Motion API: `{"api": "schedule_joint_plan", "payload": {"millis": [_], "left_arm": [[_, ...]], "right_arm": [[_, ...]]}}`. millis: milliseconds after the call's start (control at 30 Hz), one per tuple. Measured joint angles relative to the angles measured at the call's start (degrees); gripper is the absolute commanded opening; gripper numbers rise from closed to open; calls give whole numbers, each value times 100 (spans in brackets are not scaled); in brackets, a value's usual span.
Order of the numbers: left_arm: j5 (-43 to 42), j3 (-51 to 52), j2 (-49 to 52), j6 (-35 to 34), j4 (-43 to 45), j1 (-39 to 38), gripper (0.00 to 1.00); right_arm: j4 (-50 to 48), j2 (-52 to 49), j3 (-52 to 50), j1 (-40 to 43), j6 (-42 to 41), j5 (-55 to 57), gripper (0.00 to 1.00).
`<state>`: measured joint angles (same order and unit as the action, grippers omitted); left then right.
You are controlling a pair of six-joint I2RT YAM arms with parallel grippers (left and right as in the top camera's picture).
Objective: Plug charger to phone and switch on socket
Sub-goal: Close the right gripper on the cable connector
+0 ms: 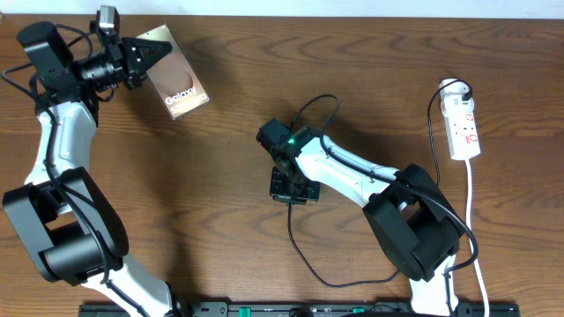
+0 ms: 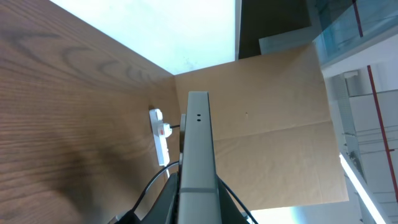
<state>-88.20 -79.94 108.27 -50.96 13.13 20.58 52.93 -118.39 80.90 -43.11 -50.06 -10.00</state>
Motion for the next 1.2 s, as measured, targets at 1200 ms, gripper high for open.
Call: {"api": "schedule_joint_plan", "payload": {"millis": [1200], "left_arm": [[0, 0, 0, 0, 0, 0, 7]], "right_arm": [[-7, 0, 0, -2, 2, 83, 1]]}}
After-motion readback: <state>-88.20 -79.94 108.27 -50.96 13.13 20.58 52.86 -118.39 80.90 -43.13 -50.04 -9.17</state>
